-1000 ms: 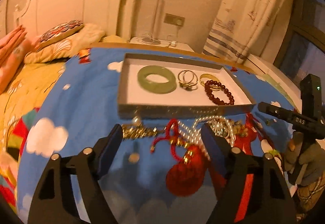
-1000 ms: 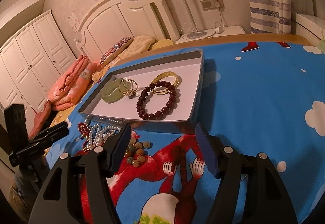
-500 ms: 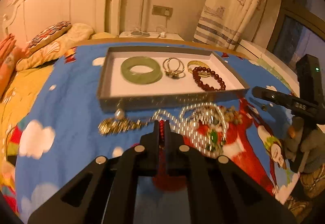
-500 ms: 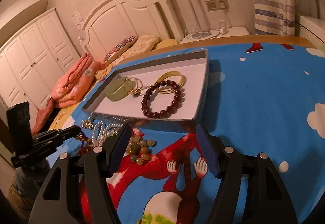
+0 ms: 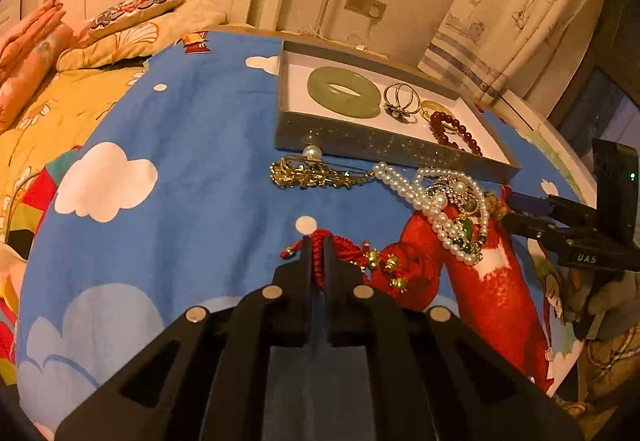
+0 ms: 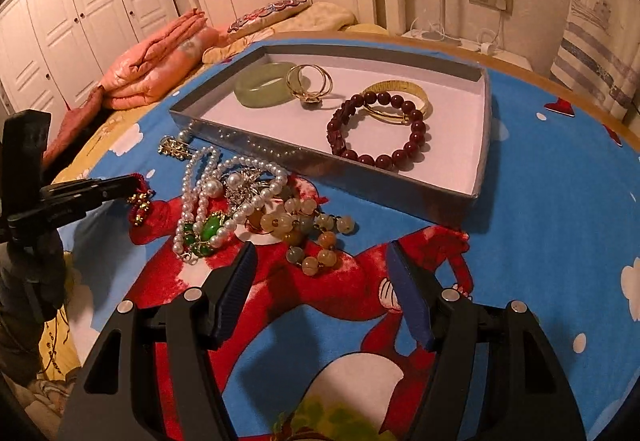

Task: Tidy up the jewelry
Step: 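Grasp the red string strand with the left tool while the right tool grasps the pale jade bead bracelet, then lift the red strand with the left tool while the right tool lifts the bead bracelet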

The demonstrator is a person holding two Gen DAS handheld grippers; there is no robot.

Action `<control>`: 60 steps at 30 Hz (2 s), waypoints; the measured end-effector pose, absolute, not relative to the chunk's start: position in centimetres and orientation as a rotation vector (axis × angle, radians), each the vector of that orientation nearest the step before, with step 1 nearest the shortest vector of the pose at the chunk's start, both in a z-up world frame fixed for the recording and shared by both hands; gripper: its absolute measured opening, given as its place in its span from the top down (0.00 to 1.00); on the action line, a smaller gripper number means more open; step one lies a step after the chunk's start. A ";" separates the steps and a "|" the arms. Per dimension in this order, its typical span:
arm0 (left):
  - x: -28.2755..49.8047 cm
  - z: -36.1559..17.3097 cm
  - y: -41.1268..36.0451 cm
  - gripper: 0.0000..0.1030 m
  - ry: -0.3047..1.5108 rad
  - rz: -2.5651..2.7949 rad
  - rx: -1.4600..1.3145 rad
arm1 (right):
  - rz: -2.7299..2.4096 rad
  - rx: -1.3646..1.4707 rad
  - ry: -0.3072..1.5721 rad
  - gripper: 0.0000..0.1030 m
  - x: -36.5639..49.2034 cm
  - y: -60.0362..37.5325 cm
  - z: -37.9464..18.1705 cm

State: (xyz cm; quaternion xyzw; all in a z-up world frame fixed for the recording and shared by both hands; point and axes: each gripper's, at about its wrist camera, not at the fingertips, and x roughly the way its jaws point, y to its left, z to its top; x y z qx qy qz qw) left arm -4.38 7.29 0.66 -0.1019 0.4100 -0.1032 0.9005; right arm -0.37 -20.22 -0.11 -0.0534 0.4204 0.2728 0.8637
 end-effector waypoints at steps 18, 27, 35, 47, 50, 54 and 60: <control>-4.4 0.6 7.3 0.83 0.847 -0.252 -0.251 | 0.572 -0.222 0.832 0.90 -3.0 -19.0 0.3; -4.4 0.8 6.6 0.53 0.842 -0.349 -0.244 | 0.559 -0.165 0.853 0.90 -5.2 -21.1 0.0; -5.6 1.6 5.0 0.96 0.770 -0.267 -0.120 | 0.705 0.128 0.669 0.90 -6.9 -24.8 2.9; -6.1 1.8 4.1 0.96 0.746 -0.217 -0.058 | 0.690 0.296 0.596 0.90 -6.8 -28.6 4.1; -6.2 1.9 3.9 0.96 0.740 -0.213 -0.040 | 0.684 0.295 0.600 0.90 -6.7 -28.7 3.8; -6.3 2.0 3.9 0.96 0.740 -0.212 -0.037 | 0.688 0.288 0.604 0.90 -6.4 -28.6 3.6; -6.8 2.4 3.5 0.96 0.729 -0.224 -0.038 | 0.691 0.280 0.609 0.89 -6.4 -28.3 3.3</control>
